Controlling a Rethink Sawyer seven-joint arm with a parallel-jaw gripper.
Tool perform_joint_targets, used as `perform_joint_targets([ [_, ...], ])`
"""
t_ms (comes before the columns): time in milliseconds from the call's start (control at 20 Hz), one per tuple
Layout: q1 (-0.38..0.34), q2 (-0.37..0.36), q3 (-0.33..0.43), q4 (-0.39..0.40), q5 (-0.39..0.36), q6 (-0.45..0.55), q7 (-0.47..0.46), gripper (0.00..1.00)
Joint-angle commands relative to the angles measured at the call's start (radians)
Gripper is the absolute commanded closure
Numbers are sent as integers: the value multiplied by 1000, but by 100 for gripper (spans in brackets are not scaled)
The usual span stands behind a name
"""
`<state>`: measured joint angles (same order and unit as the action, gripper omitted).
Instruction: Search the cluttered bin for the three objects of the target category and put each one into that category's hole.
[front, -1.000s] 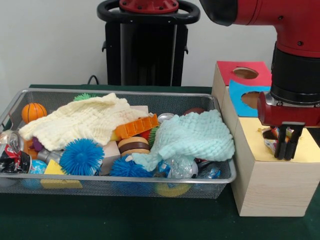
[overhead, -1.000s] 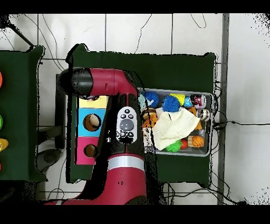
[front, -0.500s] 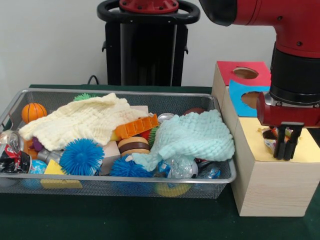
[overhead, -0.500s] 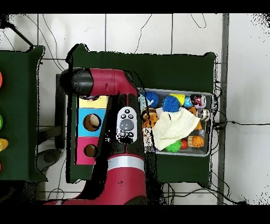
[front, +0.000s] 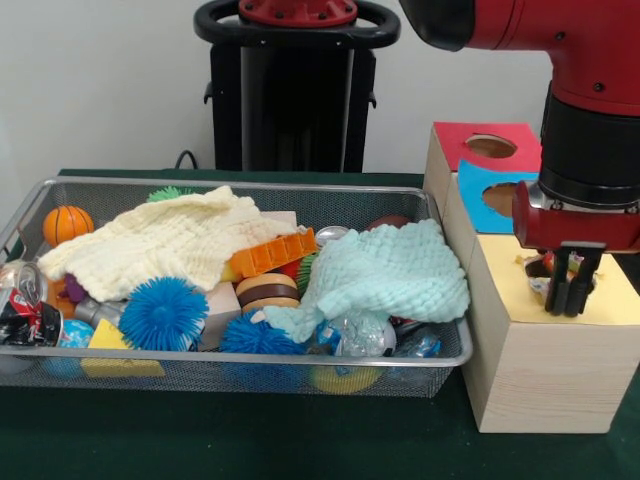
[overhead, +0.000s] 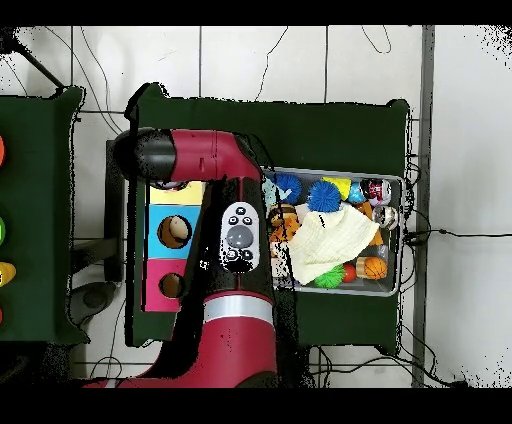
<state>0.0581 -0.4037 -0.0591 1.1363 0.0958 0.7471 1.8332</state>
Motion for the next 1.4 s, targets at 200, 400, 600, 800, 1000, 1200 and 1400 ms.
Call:
perform_joint_targets([
  [200,1,24,14,31,-9,174,127,100],
  [400,0,26,16,35,-4,187,128,100],
  [600,-7,31,22,28,1,203,125,100],
  [800,-13,24,28,48,5,204,121,100],
  [1000,-29,18,51,72,29,235,116,100],
  [1200,-45,6,79,120,60,233,109,100],
  [1400,-46,1,85,143,77,226,102,100],
])
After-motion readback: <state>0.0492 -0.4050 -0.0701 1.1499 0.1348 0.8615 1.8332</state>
